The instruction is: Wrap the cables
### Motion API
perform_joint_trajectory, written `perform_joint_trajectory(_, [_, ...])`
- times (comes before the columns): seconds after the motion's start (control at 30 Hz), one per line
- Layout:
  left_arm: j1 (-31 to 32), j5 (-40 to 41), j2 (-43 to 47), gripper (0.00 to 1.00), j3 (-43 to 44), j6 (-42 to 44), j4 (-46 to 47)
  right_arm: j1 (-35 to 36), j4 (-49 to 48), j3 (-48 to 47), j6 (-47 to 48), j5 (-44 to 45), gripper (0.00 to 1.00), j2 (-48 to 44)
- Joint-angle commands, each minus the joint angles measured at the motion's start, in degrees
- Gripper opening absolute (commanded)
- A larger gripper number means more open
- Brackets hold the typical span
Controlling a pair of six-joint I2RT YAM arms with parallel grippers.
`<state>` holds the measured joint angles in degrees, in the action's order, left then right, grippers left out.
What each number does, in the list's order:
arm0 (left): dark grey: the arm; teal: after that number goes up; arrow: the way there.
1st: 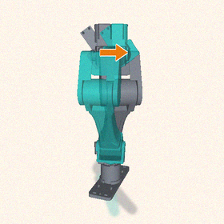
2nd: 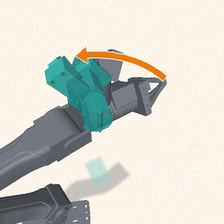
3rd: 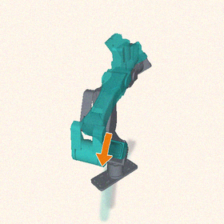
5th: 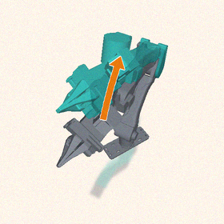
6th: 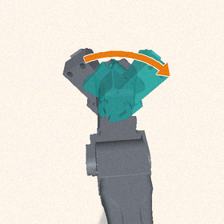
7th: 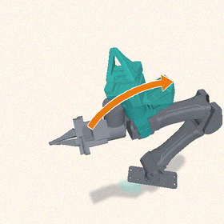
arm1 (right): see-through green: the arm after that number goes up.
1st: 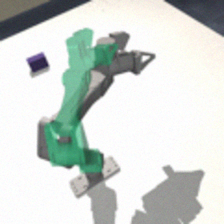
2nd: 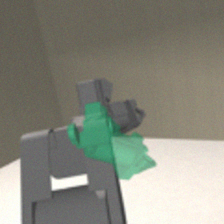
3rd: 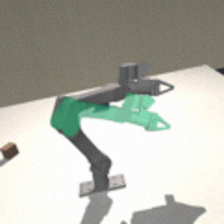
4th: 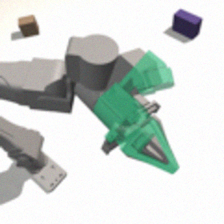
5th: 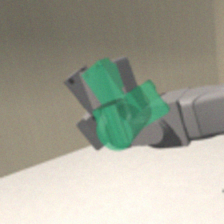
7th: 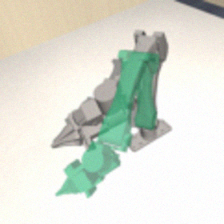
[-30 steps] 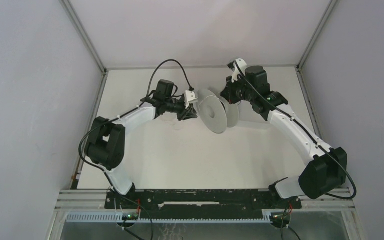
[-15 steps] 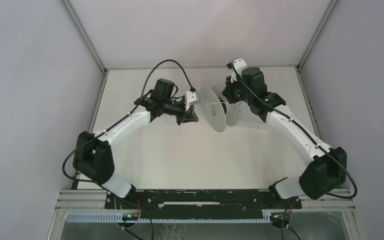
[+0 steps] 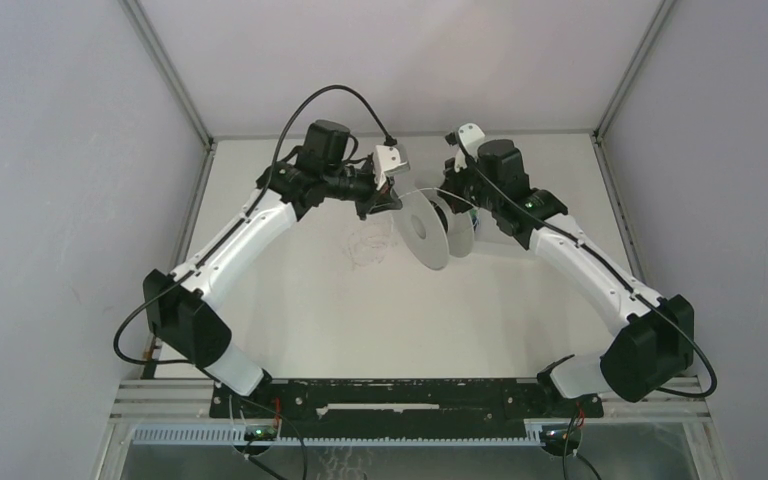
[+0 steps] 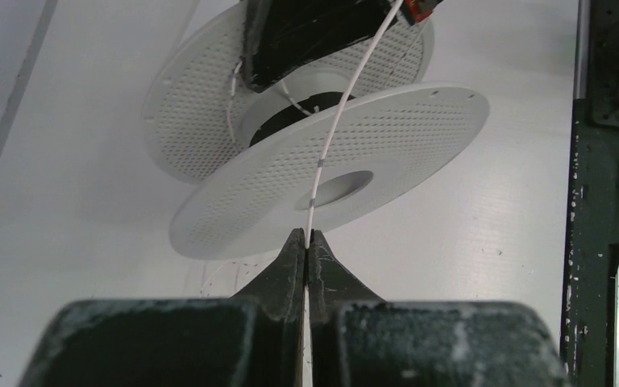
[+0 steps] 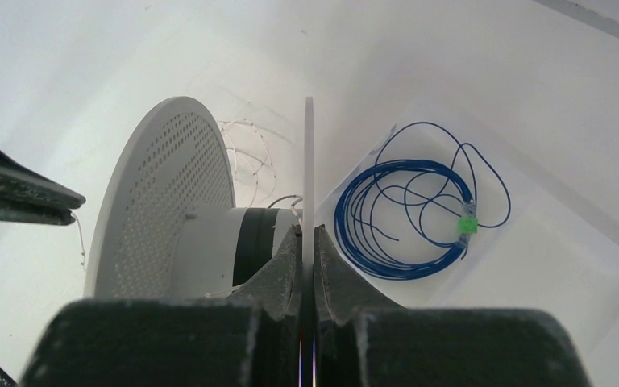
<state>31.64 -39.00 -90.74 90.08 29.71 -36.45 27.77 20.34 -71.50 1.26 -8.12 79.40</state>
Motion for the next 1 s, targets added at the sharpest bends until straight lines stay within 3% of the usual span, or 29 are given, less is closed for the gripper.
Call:
perform_joint_trajectory(0.0, [-1.37, 1.76, 0.56, 0.0, 2.98, 4.81, -5.55, -1.43, -4.94, -0.42, 0.11, -2.01, 0.0, -4.37])
perform_joint_trajectory(0.37, [-2.72, -4.95, 5.54, 0.0, 2.47, 13.65, -9.24, -2.27, -5.28, 0.31, 0.23, -1.76, 0.0, -4.78])
perform_joint_trajectory(0.97, [-7.2, 2.45, -2.27, 0.0, 14.11, 7.1, -11.93, -1.73, -6.65, 3.75, 2.43, -5.07, 0.0, -8.43])
